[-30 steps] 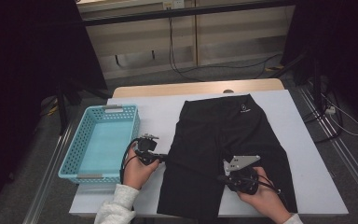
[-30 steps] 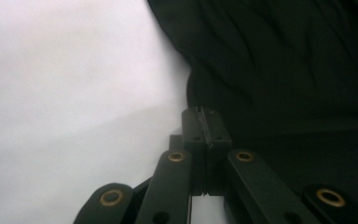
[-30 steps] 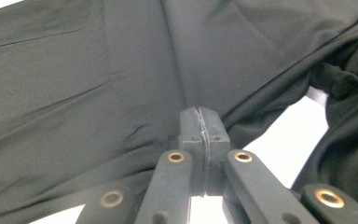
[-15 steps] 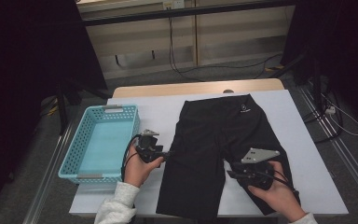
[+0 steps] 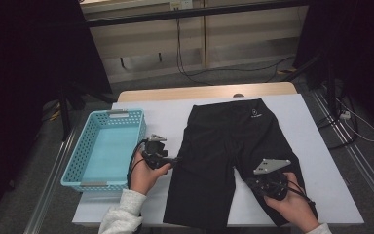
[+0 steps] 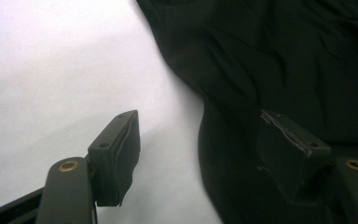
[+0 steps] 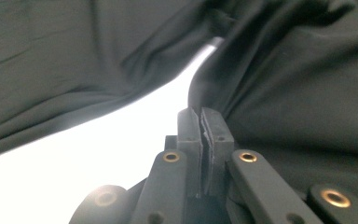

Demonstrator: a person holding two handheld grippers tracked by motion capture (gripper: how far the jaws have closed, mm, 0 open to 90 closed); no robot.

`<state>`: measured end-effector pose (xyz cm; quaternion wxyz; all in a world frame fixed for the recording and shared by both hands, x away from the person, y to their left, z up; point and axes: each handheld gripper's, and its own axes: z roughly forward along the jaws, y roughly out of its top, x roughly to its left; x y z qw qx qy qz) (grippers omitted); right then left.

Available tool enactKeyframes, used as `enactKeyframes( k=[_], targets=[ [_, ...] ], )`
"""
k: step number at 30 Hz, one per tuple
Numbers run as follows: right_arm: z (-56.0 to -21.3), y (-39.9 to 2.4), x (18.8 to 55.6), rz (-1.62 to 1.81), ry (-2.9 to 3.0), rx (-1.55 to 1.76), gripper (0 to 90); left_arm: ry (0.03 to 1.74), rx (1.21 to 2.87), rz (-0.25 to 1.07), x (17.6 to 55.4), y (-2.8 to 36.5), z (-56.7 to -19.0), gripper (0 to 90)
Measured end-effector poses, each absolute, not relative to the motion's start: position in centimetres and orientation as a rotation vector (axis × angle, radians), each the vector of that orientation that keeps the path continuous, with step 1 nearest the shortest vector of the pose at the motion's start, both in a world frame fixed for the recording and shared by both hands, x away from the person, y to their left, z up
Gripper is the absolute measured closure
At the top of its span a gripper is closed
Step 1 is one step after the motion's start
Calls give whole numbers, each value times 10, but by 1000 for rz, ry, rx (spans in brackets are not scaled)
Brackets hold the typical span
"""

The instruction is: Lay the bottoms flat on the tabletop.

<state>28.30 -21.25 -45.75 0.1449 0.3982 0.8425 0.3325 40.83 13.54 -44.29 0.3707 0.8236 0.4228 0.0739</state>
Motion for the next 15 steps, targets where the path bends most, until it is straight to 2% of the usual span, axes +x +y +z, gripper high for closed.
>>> enactKeyframes(
  k=[2, 3, 4, 6, 8, 15],
  targets=[
    [-457, -209, 280, 979, 2446, 1135, 865, 1082, 2113, 194, 408, 135, -443, 310],
    [-457, -206, 278, 1009, 2471, 1123, 800, 1084, 2114, 194, 408, 135, -443, 303],
    [-457, -206, 278, 1009, 2471, 1123, 800, 1084, 2114, 194, 408, 135, -443, 298],
    [-455, -208, 279, 1023, 2439, 1128, 680, 1084, 2113, 196, 408, 135, -443, 292],
    [-450, -215, 281, 1053, 2400, 1159, 617, 1077, 2114, 202, 408, 135, -442, 283],
    [-440, -269, 288, 941, 2192, 1307, 557, 1047, 2119, 208, 410, 133, -441, 242]
  ],
)
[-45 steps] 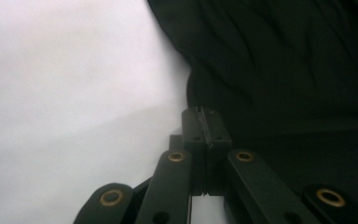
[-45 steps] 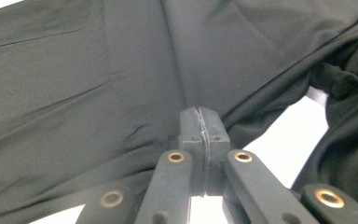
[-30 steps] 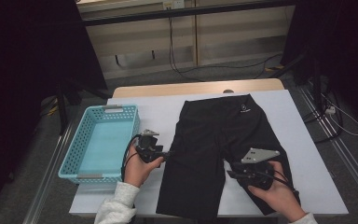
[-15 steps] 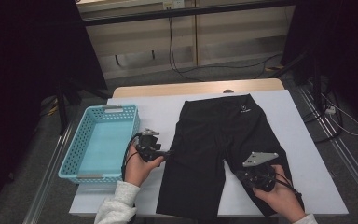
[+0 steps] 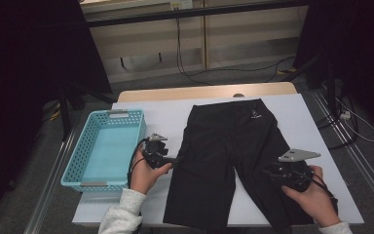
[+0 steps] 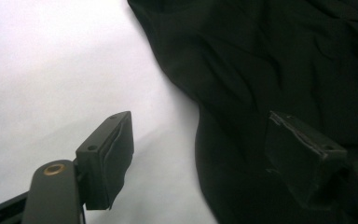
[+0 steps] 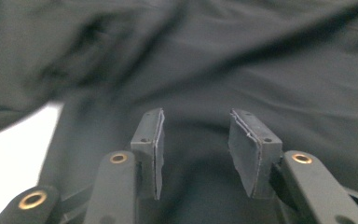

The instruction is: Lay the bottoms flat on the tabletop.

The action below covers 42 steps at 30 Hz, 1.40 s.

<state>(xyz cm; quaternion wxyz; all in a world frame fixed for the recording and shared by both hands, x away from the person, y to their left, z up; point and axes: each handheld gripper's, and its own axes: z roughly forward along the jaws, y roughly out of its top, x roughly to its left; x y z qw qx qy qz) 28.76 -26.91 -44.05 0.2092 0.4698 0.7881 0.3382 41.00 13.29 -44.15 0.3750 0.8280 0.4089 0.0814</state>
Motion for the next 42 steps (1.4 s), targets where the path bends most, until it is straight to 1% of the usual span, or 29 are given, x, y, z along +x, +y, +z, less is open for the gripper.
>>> enactKeyframes(
  k=[1, 2, 6, 16, 23, 25, 29, 31, 32, 33, 34, 35, 36, 40, 42],
  targets=[
    [-440, -269, 288, 941, 2192, 1307, 557, 1047, 2119, 208, 410, 133, -441, 240],
    [-442, -280, 288, 906, 2162, 1329, 548, 1039, 2120, 207, 411, 132, -442, 238],
    [-445, -296, 290, 847, 2123, 1368, 544, 1030, 2118, 209, 412, 129, -441, 237],
    [-451, -323, 288, 755, 2066, 1460, 550, 1024, 2120, 216, 413, 128, -440, 230],
    [-457, -322, 291, 779, 2088, 1470, 550, 1007, 2129, 220, 414, 128, -440, 222],
    [-457, -323, 292, 777, 2080, 1478, 538, 1000, 2129, 224, 414, 128, -441, 218],
    [-456, -329, 291, 778, 2056, 1500, 543, 998, 2118, 241, 415, 128, -441, 196],
    [-459, -332, 292, 802, 2049, 1526, 579, 989, 2124, 240, 415, 129, -440, 195],
    [-460, -333, 292, 819, 2052, 1528, 637, 988, 2120, 248, 414, 128, -440, 195],
    [-460, -333, 291, 840, 2061, 1529, 720, 987, 2122, 244, 414, 128, -440, 196],
    [-459, -332, 291, 858, 2088, 1532, 837, 984, 2127, 245, 414, 128, -440, 196],
    [-459, -332, 291, 858, 2088, 1532, 837, 984, 2127, 245, 414, 128, -440, 196],
    [-459, -331, 291, 875, 2098, 1540, 889, 983, 2127, 243, 414, 128, -440, 196],
    [-454, -336, 290, 844, 2091, 1544, 891, 979, 2131, 242, 414, 127, -440, 198],
    [-450, -349, 287, 820, 2051, 1556, 890, 981, 2129, 248, 414, 127, -440, 199]
  ],
)
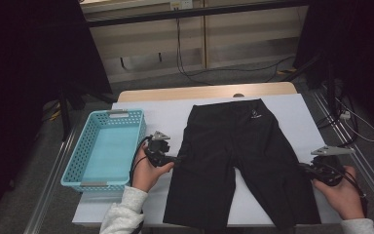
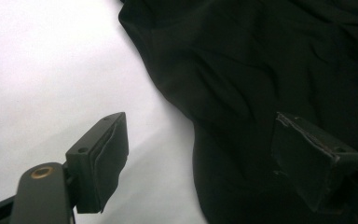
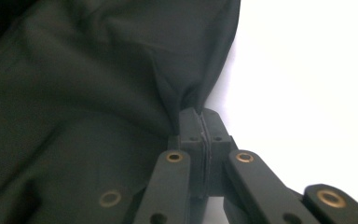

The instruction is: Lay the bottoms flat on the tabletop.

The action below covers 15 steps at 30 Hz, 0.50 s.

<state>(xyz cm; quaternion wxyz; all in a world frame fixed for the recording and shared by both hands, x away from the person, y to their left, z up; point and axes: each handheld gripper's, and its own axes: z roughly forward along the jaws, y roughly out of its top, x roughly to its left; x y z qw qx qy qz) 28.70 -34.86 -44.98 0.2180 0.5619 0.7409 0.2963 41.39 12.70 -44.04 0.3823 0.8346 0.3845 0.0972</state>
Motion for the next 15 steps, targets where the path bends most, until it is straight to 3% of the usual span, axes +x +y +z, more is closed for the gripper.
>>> enactKeyframes(
  k=[8, 10, 11, 12, 15],
  targets=[
    [-454, -348, 288, 788, 2076, 1563, 867, 985, 2134, 247, 415, 129, -442, 197],
    [-454, -347, 288, 778, 2055, 1551, 706, 982, 2140, 238, 414, 128, -442, 196],
    [-454, -347, 288, 778, 2055, 1551, 706, 982, 2140, 238, 414, 128, -442, 194],
    [-453, -345, 289, 804, 2035, 1535, 613, 981, 2141, 234, 414, 128, -443, 192],
    [-451, -342, 290, 816, 2024, 1531, 556, 975, 2149, 232, 413, 128, -443, 190]
  ],
)
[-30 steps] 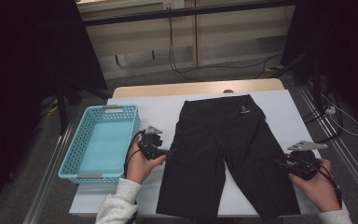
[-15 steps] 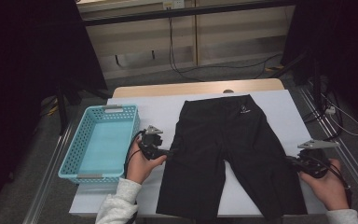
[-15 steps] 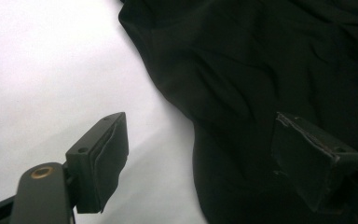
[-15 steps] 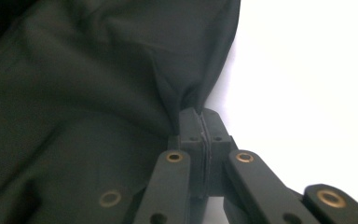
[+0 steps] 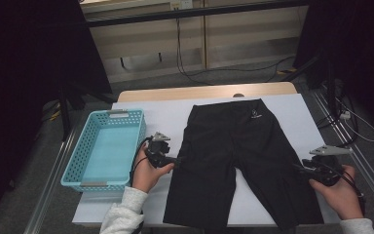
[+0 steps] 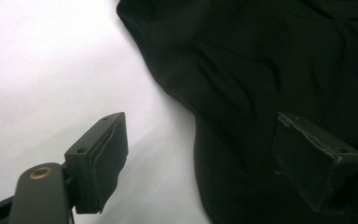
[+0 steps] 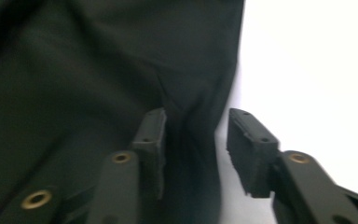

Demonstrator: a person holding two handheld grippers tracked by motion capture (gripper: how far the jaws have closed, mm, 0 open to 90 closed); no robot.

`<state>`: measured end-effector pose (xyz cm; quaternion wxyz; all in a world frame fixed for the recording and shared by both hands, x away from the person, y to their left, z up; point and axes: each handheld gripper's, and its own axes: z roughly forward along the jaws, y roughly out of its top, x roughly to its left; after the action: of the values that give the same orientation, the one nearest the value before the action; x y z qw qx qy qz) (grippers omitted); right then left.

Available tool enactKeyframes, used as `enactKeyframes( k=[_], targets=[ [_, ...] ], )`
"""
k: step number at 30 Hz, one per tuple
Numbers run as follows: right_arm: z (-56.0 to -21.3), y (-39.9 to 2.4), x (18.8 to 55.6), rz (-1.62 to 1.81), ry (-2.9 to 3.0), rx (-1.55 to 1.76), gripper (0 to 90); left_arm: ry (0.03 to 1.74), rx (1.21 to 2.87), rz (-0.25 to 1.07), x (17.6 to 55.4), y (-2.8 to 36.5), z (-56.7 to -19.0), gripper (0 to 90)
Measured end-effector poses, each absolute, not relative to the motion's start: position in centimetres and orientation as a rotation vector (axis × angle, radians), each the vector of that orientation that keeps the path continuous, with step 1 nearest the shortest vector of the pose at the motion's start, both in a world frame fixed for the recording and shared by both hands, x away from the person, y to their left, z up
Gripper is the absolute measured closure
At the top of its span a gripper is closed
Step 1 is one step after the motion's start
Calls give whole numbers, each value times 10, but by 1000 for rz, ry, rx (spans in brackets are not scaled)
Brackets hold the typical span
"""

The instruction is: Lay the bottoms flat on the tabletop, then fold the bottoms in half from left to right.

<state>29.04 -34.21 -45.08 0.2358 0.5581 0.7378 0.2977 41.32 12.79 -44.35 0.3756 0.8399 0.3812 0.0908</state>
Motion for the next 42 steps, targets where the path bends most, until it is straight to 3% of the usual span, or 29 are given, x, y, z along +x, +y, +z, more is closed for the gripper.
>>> enactKeyframes(
  k=[3, 7, 9, 17, 29, 42],
  targets=[
    [-448, -333, 296, 876, 2019, 1516, 475, 972, 2137, 222, 412, 127, -445, 185],
    [-446, -325, 299, 897, 2025, 1498, 434, 956, 2132, 227, 412, 127, -444, 182],
    [-445, -318, 303, 922, 2023, 1472, 359, 953, 2125, 218, 412, 127, -443, 175],
    [-443, -300, 315, 947, 2013, 1450, 241, 947, 2127, 206, 411, 127, -446, 145],
    [-445, -284, 323, 970, 2041, 1431, 184, 949, 2117, 197, 407, 129, -441, 135],
    [-440, -274, 327, 989, 2042, 1386, 179, 959, 2101, 191, 406, 133, -442, 111]
  ],
)
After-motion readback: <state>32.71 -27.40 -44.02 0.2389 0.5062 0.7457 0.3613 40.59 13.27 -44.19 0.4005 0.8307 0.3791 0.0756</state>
